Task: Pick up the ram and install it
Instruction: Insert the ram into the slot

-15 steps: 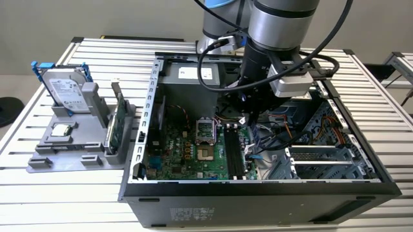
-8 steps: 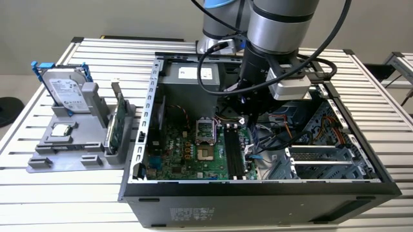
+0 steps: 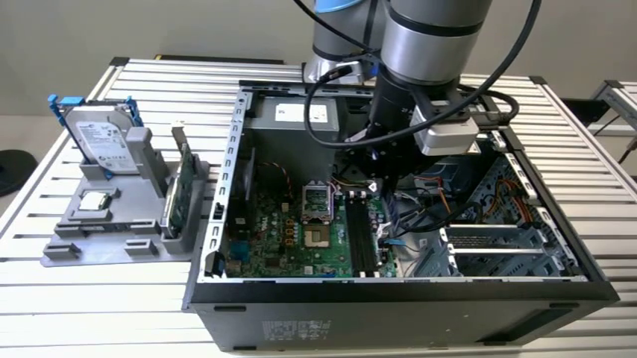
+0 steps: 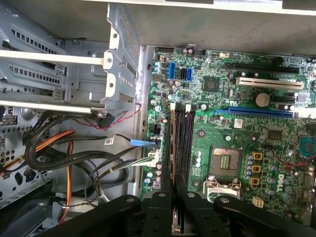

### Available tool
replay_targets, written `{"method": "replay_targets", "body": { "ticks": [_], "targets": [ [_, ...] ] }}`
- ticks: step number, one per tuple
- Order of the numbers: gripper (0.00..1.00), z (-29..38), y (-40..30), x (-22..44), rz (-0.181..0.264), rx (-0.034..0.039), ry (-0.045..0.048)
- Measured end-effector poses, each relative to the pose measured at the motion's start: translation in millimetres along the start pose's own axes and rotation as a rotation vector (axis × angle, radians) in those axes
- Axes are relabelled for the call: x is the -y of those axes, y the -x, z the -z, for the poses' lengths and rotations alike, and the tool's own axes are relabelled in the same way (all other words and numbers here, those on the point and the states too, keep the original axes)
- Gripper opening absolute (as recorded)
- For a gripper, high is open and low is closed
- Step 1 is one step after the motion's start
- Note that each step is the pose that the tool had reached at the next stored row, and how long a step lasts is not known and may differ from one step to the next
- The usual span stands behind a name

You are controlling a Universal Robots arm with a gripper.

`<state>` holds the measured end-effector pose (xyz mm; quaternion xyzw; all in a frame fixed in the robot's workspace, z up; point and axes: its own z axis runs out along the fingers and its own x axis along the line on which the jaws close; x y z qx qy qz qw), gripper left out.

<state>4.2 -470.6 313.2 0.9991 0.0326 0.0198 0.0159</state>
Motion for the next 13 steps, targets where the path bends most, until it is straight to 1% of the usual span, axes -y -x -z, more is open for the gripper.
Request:
{"method": "replay_targets", "body": {
  "ticks": [4,10,13],
  "targets": [
    [0.00,-6.9,0.3,0.2,-0.013,0.0006,0.0009],
    [0.00,-17.9,0.5,0.5,-0.083,0.0029,0.0036],
    [0.00,-23.4,0.7,0.8,-0.086,0.0030,0.0036]
  ]
}}
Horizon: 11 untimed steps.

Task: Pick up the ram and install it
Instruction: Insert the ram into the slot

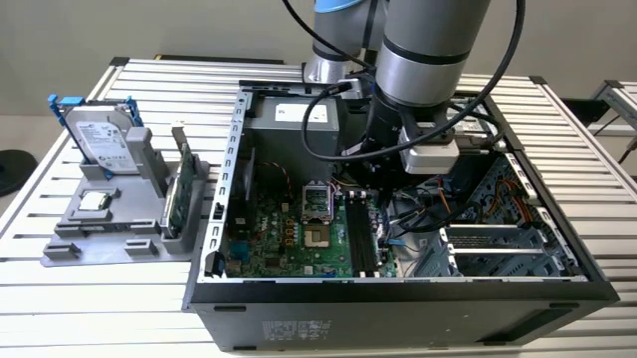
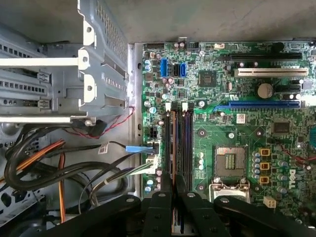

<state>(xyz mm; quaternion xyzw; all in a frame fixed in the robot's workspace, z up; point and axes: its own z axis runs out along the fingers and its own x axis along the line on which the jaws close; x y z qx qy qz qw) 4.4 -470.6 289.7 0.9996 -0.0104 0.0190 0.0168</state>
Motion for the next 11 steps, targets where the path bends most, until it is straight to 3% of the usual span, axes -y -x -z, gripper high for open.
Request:
{"method": "replay_targets", "body": {
  "ticks": [11],
  "targets": [
    [0.00,-19.9,0.6,0.7,-0.007,0.0003,0.0005]
  ]
}}
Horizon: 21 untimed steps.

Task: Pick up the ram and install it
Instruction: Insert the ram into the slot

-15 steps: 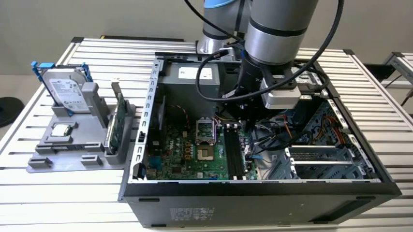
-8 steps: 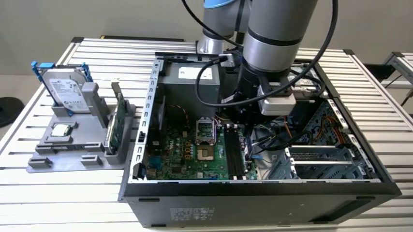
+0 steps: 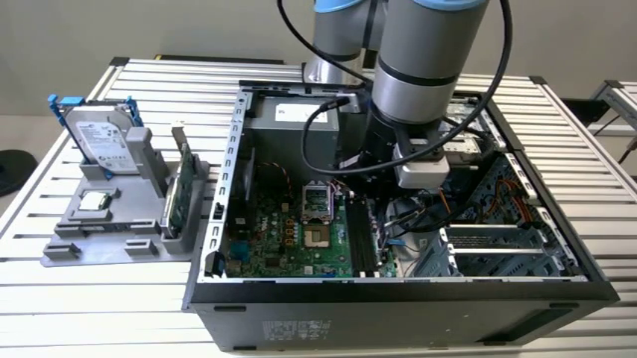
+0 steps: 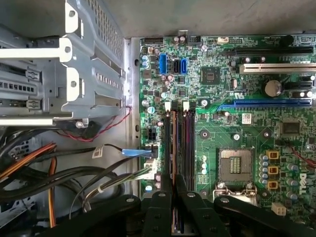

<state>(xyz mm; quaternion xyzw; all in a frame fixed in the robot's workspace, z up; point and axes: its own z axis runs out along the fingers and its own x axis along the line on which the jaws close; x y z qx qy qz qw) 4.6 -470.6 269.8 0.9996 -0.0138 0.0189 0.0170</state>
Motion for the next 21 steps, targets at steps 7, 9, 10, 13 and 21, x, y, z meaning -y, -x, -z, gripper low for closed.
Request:
{"method": "replay_targets", "body": {
  "ticks": [7,9,10,13,21],
  "targets": [
    [0.00,-6.8,-1.1,0.2,0.000,0.0001,0.0007],
    [0.00,-6.8,-1.2,0.3,0.000,0.0000,0.0009],
    [0.00,-6.9,-1.3,0.3,0.000,0.0000,0.0009],
    [0.00,-7.6,-1.9,0.3,0.000,-0.0002,0.0006],
    [0.00,-20.7,-3.2,0.8,0.000,-0.0001,0.0037]
  ]
}}
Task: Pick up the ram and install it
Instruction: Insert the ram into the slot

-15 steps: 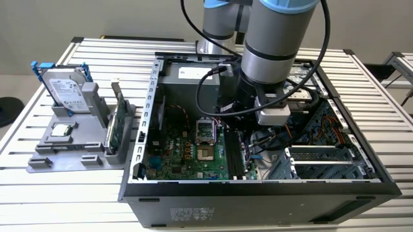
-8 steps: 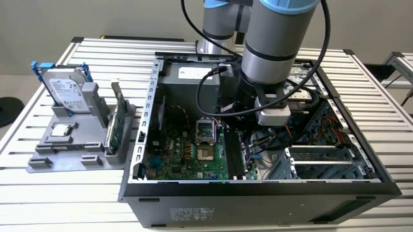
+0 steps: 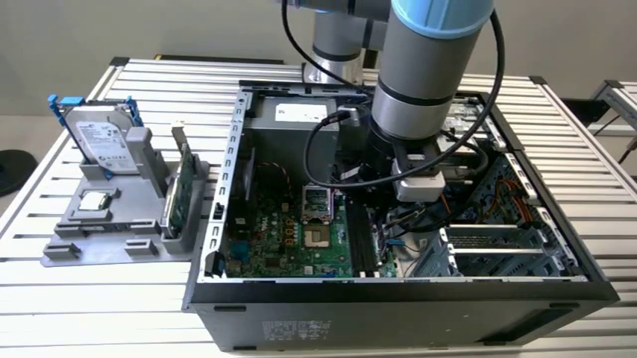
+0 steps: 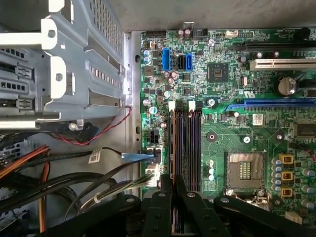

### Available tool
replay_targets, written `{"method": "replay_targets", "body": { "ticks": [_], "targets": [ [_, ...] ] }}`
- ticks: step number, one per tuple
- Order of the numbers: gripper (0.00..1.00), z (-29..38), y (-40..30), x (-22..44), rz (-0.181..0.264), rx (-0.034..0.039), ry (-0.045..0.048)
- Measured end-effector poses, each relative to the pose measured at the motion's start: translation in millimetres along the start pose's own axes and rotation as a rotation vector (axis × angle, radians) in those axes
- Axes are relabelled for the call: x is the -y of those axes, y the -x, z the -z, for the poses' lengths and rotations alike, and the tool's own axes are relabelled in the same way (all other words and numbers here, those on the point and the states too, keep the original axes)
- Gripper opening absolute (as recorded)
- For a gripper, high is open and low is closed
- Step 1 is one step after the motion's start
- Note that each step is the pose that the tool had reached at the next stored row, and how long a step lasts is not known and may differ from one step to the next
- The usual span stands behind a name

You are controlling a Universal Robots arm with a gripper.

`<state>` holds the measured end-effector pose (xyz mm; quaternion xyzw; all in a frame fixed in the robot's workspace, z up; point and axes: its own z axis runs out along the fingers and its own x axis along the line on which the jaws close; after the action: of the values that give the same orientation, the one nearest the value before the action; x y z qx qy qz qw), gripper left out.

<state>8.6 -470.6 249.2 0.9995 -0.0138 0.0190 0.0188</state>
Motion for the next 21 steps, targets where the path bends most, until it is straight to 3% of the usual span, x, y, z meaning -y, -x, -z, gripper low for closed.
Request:
{"method": "replay_targets", "body": {
  "ticks": [8,12,21],
  "targets": [
    [0.00,-14.1,0.5,0.7,0.000,-0.0002,0.0080],
    [0.00,-21.2,0.8,1.5,0.000,-0.0045,0.0081],
    [0.00,-24.4,1.0,2.6,0.000,-0.0055,0.0081]
  ]
}}
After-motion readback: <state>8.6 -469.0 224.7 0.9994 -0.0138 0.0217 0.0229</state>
